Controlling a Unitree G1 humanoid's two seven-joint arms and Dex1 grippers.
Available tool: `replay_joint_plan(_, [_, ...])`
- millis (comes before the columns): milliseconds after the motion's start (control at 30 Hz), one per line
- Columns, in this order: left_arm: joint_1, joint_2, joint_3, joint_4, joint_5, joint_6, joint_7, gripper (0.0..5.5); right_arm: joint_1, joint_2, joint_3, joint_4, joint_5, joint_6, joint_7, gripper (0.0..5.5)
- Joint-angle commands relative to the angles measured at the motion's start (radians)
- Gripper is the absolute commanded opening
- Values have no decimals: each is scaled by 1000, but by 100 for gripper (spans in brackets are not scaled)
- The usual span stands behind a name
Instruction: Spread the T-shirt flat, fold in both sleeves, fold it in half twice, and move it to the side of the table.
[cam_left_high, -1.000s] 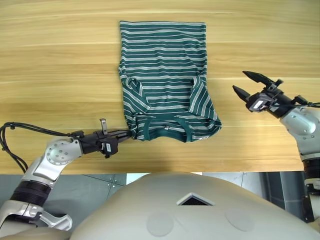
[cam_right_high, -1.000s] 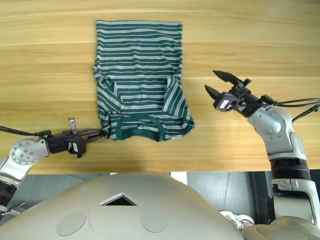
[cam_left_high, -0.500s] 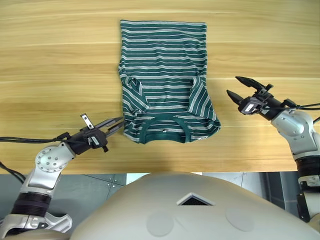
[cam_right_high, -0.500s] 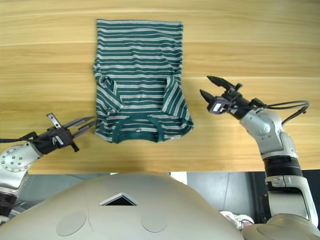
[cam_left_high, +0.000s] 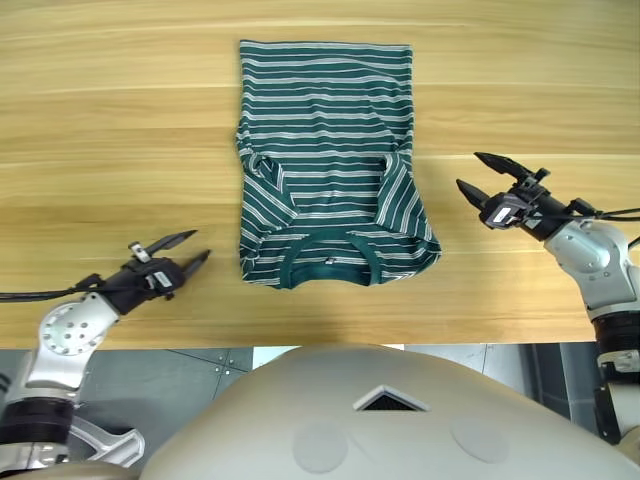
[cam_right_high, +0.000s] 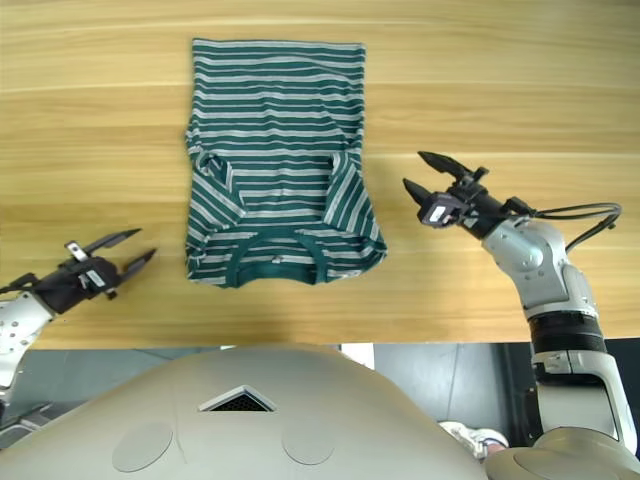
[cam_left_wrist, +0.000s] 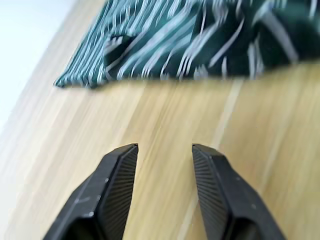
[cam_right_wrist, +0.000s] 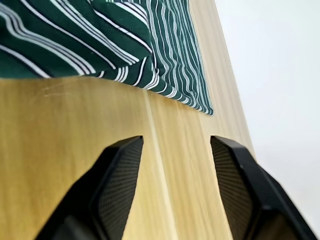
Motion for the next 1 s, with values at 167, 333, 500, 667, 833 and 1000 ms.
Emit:
replay_joint_plan(167, [-69,51,-126,-84,42,5,-162,200,-87,54,52,57,-20,-9,-17,252])
replay_joint_plan(333, [-132,28,-229,-57,46,-2,-205,200,-110,62,68,84,-24,-15,-19,252])
replay_joint_plan(500, [-206,10,-283,-9,50,-8,-209,200,-116,57,69,98,-22,-21,-27,252])
replay_joint_plan(667, [-234,16,-319,16,49,-30,-215,200,-128,57,76,114,-24,-26,-35,252])
replay_joint_plan(833, [-241,19,-349,17,52,-46,-218,200,-131,58,82,119,-21,-30,-37,252])
replay_joint_plan(1000, [-240,39,-385,34,41,-83,-241,161,-134,62,88,122,-23,-33,-40,252])
